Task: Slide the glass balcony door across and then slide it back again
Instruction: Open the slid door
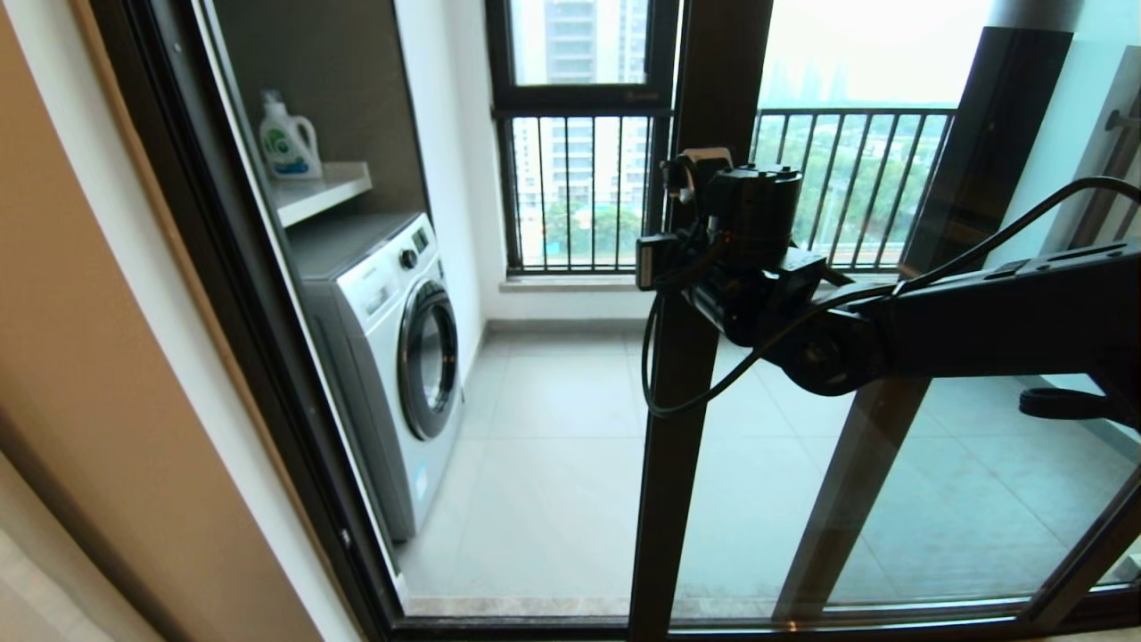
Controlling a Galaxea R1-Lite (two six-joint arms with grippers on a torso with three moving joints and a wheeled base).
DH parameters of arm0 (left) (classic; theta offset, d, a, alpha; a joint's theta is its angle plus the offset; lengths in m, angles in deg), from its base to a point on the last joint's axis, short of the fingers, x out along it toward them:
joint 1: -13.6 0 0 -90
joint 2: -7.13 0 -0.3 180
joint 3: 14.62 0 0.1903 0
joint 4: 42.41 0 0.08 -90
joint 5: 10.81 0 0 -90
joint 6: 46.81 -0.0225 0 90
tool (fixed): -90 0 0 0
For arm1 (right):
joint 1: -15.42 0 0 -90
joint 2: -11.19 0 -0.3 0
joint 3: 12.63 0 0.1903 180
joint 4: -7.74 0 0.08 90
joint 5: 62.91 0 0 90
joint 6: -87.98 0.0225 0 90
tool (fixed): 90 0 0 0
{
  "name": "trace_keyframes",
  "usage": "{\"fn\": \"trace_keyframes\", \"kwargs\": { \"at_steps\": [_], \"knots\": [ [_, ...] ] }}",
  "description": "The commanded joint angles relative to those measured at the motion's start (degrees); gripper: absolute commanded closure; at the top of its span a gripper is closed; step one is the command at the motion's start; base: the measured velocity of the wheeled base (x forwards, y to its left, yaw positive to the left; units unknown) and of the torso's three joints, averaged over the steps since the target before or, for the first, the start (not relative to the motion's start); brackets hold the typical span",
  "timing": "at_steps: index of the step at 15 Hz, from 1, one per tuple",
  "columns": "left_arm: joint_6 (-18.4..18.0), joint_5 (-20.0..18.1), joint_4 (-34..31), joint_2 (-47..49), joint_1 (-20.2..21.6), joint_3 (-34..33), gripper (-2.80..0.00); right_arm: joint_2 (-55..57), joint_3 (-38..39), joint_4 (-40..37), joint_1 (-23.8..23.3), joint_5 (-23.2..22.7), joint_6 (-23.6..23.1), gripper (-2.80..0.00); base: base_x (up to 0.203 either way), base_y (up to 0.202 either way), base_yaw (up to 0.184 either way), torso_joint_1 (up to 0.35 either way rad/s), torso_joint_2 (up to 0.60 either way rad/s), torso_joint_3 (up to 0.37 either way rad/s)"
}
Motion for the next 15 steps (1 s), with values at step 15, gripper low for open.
{"fn": "trace_keyframes", "kwargs": {
  "at_steps": [15],
  "knots": [
    [0.0,0.0,0.0,0.1,0.0,0.0,0.00,-1.4,1.2,0.3,-7.6,0.1,-0.4,0.00,0.000,0.000,0.000,0.000,0.00,0.000]
  ]
}}
